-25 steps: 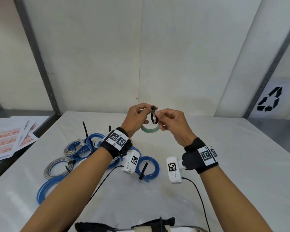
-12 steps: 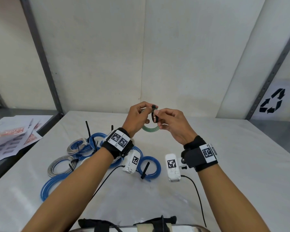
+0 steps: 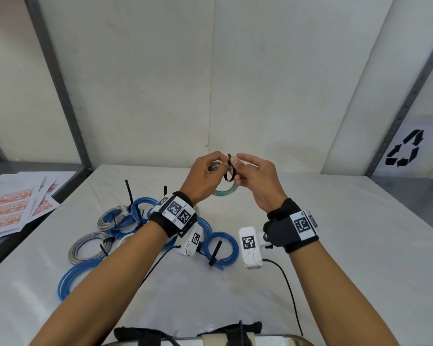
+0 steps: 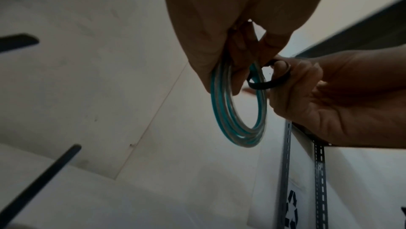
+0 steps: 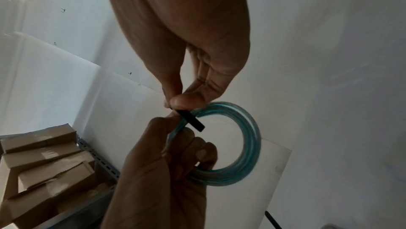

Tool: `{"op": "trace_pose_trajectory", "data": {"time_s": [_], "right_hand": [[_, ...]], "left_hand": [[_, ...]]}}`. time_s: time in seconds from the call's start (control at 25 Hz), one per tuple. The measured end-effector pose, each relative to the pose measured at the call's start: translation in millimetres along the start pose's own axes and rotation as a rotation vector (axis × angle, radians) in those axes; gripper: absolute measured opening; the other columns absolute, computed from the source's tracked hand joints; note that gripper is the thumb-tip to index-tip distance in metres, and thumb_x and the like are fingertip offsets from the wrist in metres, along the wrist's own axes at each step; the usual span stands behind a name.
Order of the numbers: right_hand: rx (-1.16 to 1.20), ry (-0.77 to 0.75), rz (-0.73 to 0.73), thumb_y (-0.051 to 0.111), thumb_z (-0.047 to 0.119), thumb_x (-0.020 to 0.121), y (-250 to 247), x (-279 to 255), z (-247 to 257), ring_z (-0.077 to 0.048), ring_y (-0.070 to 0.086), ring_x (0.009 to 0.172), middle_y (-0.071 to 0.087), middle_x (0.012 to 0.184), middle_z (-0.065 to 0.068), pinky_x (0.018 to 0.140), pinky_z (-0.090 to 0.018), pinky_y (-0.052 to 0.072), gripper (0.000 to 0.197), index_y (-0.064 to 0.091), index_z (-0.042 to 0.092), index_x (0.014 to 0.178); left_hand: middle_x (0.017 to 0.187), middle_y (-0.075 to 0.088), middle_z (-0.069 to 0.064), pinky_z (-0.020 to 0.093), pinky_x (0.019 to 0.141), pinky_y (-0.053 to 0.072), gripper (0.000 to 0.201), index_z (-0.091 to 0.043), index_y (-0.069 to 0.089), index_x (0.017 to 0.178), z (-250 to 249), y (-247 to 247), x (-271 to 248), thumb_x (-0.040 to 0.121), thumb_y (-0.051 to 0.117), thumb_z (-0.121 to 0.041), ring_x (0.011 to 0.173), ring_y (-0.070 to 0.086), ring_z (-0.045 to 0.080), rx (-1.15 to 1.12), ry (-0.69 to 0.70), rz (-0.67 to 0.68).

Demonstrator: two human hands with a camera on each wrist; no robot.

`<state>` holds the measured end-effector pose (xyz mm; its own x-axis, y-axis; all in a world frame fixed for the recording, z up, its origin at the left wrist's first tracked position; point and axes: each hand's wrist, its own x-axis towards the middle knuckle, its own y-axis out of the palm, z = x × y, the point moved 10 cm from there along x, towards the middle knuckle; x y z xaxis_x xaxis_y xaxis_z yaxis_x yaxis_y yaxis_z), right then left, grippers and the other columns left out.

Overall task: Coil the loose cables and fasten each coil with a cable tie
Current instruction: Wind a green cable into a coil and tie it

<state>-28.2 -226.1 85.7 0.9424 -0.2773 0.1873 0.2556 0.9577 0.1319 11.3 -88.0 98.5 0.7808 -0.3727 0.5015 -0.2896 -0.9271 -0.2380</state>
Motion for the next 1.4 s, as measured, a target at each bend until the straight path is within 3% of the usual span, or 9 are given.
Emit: {"op": "trace_pose_trajectory", "data": {"time_s": [0.16, 0.32, 0.44, 0.56, 0.72, 0.84, 1.0, 1.28, 1.4], "right_hand": [[-0.127, -0.051, -0.023, 0.07, 0.01, 0.094, 2, 3, 11, 0.005, 0.066, 0.069, 0.073, 0.091, -0.003, 0.063, -0.007, 0.047, 0.016, 0.076, 0.002, 0.106], [-0.068, 0.022, -0.203, 0.069, 0.011, 0.095, -16, 26, 7, -0.009, 0.061, 0.081, 0.068, 0.085, 0.005, 0.07, -0.018, 0.047, 0.009, 0.075, 0.01, 0.101], [-0.023, 0.078, -0.176, 0.063, 0.009, 0.099, -9, 35, -2, -0.019, 0.069, 0.079, 0.071, 0.086, -0.004, 0.064, -0.023, 0.054, 0.007, 0.069, 0.012, 0.096], [-0.038, 0.077, -0.114, 0.06, 0.008, 0.1, 2, 35, -2, -0.016, 0.074, 0.067, 0.076, 0.088, -0.012, 0.057, -0.021, 0.055, 0.005, 0.065, 0.008, 0.1], [-0.089, 0.053, -0.082, 0.062, 0.009, 0.099, 2, 35, 6, -0.018, 0.075, 0.069, 0.077, 0.088, -0.011, 0.058, -0.022, 0.056, 0.006, 0.066, 0.005, 0.102], [-0.117, 0.052, -0.069, 0.062, 0.007, 0.099, 4, 34, 10, -0.021, 0.075, 0.068, 0.077, 0.088, -0.014, 0.06, -0.026, 0.058, 0.011, 0.066, 0.0, 0.106], [-0.106, -0.013, -0.112, 0.061, 0.007, 0.099, -3, 35, 28, -0.022, 0.077, 0.072, 0.076, 0.086, -0.014, 0.059, -0.027, 0.058, 0.009, 0.067, 0.0, 0.103], [0.047, -0.046, -0.216, 0.06, 0.004, 0.099, -4, 38, 34, -0.016, 0.074, 0.067, 0.074, 0.082, -0.011, 0.062, -0.022, 0.057, 0.013, 0.068, -0.003, 0.108], [0.078, -0.027, -0.234, 0.06, 0.002, 0.099, 3, 41, 27, -0.015, 0.071, 0.062, 0.072, 0.08, -0.011, 0.059, -0.021, 0.056, 0.011, 0.069, -0.002, 0.104]], "left_hand": [[0.071, 0.067, -0.001, 0.028, 0.06, 0.045, 0.013, -0.007, 0.065, 0.093, 7, 8, -6, 0.099, 0.053, -0.004, 0.063, 0.052, 0.01, -0.107, -0.081, 0.018], [0.094, 0.068, 0.017, 0.025, 0.056, 0.04, 0.016, -0.016, 0.064, 0.088, 20, 28, -18, 0.097, 0.053, -0.009, 0.058, 0.042, 0.013, -0.174, -0.154, 0.098], [0.075, 0.051, 0.012, 0.027, 0.055, 0.035, 0.018, -0.021, 0.063, 0.079, 23, 27, -19, 0.092, 0.051, -0.016, 0.054, 0.03, 0.013, -0.2, -0.201, 0.087], [0.066, 0.032, 0.008, 0.027, 0.055, 0.03, 0.02, -0.023, 0.061, 0.071, 21, 18, -17, 0.086, 0.048, -0.022, 0.056, 0.028, 0.014, -0.19, -0.214, 0.045], [0.064, 0.039, 0.005, 0.027, 0.053, 0.03, 0.031, -0.011, 0.06, 0.078, 22, 16, -17, 0.1, 0.053, -0.031, 0.054, 0.03, 0.011, -0.135, -0.188, 0.03], [0.065, 0.054, -0.006, 0.018, 0.052, 0.033, 0.033, -0.013, 0.059, 0.075, 12, 17, -16, 0.105, 0.055, -0.026, 0.051, 0.039, 0.004, -0.076, -0.112, 0.04], [0.079, 0.068, -0.001, 0.012, 0.053, 0.035, 0.029, -0.015, 0.06, 0.074, 15, 17, -14, 0.101, 0.061, -0.024, 0.059, 0.05, 0.006, -0.043, -0.109, 0.051], [0.073, 0.064, -0.011, 0.01, 0.058, 0.037, 0.023, -0.004, 0.059, 0.082, 11, 14, -10, 0.102, 0.057, -0.015, 0.057, 0.05, -0.004, -0.042, -0.072, 0.031], [0.062, 0.055, -0.016, 0.016, 0.06, 0.037, 0.025, -0.004, 0.059, 0.081, 22, 10, -11, 0.102, 0.057, -0.015, 0.058, 0.043, 0.004, -0.081, -0.087, 0.018]]}}
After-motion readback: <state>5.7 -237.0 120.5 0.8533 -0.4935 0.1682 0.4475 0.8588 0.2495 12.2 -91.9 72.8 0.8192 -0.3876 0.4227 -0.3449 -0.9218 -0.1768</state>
